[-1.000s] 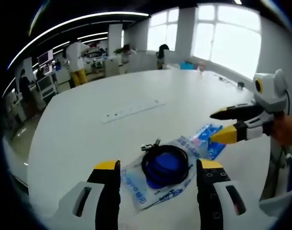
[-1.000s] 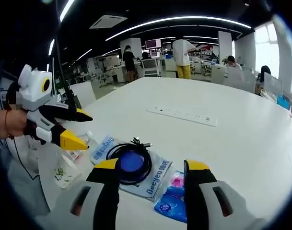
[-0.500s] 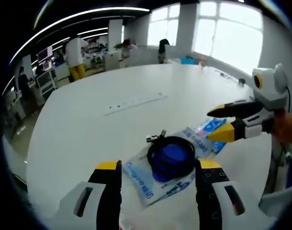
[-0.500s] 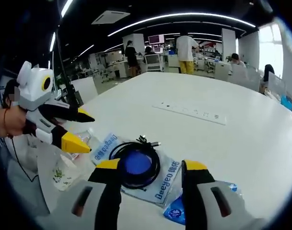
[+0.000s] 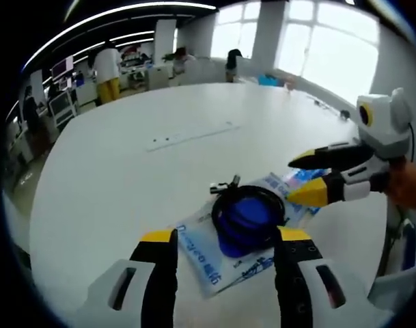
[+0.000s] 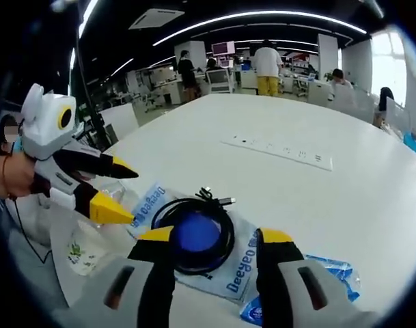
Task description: Arrange the tabletop items into an orderly group along one side of the table until the central work area is clear of visible clutter.
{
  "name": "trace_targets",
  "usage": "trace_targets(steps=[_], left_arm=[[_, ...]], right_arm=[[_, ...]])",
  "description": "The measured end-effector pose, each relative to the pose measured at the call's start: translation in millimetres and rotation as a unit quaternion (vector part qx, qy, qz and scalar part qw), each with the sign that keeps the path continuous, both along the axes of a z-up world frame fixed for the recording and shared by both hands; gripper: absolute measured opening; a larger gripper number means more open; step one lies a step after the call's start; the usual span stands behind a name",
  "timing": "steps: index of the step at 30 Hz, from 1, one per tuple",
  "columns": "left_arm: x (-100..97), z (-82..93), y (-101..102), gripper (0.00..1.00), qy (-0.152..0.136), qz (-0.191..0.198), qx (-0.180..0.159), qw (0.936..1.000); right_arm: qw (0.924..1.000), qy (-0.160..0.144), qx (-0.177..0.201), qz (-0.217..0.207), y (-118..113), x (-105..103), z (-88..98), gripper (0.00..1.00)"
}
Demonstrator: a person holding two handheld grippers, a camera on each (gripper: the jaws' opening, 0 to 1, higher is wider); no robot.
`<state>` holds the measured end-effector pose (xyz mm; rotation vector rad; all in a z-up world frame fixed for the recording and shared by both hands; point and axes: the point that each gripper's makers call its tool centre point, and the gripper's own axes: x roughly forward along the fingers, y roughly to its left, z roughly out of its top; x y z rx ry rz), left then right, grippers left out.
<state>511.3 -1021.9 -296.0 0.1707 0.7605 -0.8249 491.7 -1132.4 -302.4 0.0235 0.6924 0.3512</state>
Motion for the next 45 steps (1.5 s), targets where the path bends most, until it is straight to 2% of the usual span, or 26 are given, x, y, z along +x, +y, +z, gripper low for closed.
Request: trace_targets(steps=[15,27,45], left_arm=[[3.2,-21.3,-14.4,0.47,0.028,-0.009,0.001,0.9996],[5.7,-35.6,-25.5,0.41,0.052,-0.011,0.007,0.9986],[7.1,-51.4,-25.0,0.37,0.069,-0.010,0.017,0.9974]], right_arm=[[0.9997,0.024,0.004,0.003,3.6,7.3,-22.6,0.38],[0.9992,0.040,0.008,-0.008,0.9,12.4,-33.3,0.32],[0.9983,0.055,0.019,-0.005,4.0,13.0,-45.7,0.28]])
